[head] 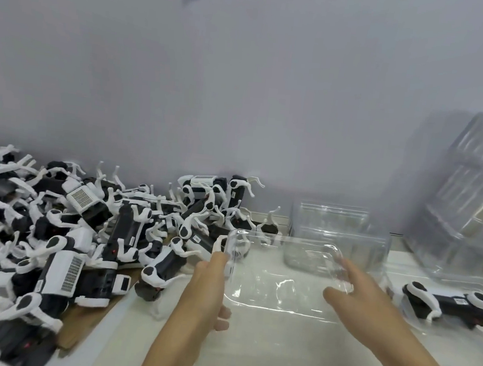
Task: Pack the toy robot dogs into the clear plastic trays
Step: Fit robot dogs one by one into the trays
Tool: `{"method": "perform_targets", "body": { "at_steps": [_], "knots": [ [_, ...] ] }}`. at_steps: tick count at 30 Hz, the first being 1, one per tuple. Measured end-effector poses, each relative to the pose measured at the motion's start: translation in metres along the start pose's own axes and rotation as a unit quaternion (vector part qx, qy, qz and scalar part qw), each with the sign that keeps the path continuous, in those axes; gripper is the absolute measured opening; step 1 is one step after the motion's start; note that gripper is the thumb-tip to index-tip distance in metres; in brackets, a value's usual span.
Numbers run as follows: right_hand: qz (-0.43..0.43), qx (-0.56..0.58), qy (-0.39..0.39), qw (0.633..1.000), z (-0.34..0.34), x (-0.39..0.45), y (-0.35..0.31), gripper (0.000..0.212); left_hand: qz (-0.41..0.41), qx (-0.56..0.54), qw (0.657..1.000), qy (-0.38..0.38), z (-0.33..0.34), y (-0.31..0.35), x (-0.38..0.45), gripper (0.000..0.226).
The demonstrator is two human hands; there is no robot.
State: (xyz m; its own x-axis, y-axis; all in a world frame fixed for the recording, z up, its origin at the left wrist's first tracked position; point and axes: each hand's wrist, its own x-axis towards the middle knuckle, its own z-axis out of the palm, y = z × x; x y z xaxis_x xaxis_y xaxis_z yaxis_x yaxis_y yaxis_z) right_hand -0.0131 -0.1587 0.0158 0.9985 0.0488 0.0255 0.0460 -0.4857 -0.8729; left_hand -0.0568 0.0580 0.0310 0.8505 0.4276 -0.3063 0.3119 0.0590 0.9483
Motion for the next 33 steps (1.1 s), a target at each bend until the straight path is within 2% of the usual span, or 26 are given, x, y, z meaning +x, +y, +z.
{"method": "perform_targets", "body": {
  "at_steps": [3, 6, 8, 10, 12, 14, 16, 19, 23, 26, 29, 33],
  "knots": [
    [0.004, -0.026, -0.019, 0.999, -0.004, -0.002, 0.0, 0.055, 0.02, 0.043, 0.999, -0.004, -0.002, -0.001, 0.002, 0.033],
    [0.017, -0.086, -0.035, 0.996, -0.005, -0.003, 0.002, 0.037, 0.118, 0.137, 0.982, 0.061, -0.002, -0.001, 0.002, 0.022],
    [0.029, -0.119, -0.042, 0.992, -0.004, -0.004, 0.0, 0.041, 0.181, 0.179, 0.961, 0.104, -0.002, -0.001, 0.003, 0.017],
    [0.029, -0.131, -0.039, 0.99, -0.002, -0.004, -0.002, 0.058, 0.217, 0.191, 0.95, 0.12, -0.002, -0.003, 0.01, 0.012],
    [0.021, -0.134, -0.018, 0.991, 0.0, -0.003, -0.004, 0.068, 0.25, 0.222, 0.935, 0.119, -0.002, -0.007, 0.02, 0.008],
    [0.007, -0.142, 0.007, 0.99, 0.002, -0.001, -0.005, 0.069, 0.286, 0.257, 0.917, 0.104, -0.001, -0.012, 0.031, 0.018],
    [-0.004, -0.153, 0.025, 0.988, 0.005, 0.0, -0.005, 0.066, 0.293, 0.292, 0.907, 0.083, 0.004, -0.014, 0.04, 0.029],
    [-0.012, -0.162, 0.034, 0.986, 0.007, 0.0, -0.005, 0.064, 0.255, 0.317, 0.913, 0.041, 0.009, -0.012, 0.05, 0.035],
    [-0.013, -0.154, 0.037, 0.987, 0.007, 0.002, -0.003, 0.063, 0.256, 0.245, 0.935, 0.02, 0.008, -0.011, 0.057, 0.031],
    [-0.013, -0.15, 0.038, 0.988, 0.007, 0.002, -0.002, 0.063, 0.291, 0.238, 0.925, 0.065, 0.004, -0.011, 0.058, 0.026],
    [-0.014, -0.144, 0.042, 0.989, 0.007, 0.002, -0.002, 0.062, 0.32, 0.201, 0.92, 0.104, 0.002, -0.005, 0.054, 0.031],
    [-0.021, -0.132, 0.05, 0.99, 0.006, 0.003, -0.002, 0.06, 0.374, 0.096, 0.918, 0.095, 0.001, 0.007, 0.045, 0.03]
  ]
}}
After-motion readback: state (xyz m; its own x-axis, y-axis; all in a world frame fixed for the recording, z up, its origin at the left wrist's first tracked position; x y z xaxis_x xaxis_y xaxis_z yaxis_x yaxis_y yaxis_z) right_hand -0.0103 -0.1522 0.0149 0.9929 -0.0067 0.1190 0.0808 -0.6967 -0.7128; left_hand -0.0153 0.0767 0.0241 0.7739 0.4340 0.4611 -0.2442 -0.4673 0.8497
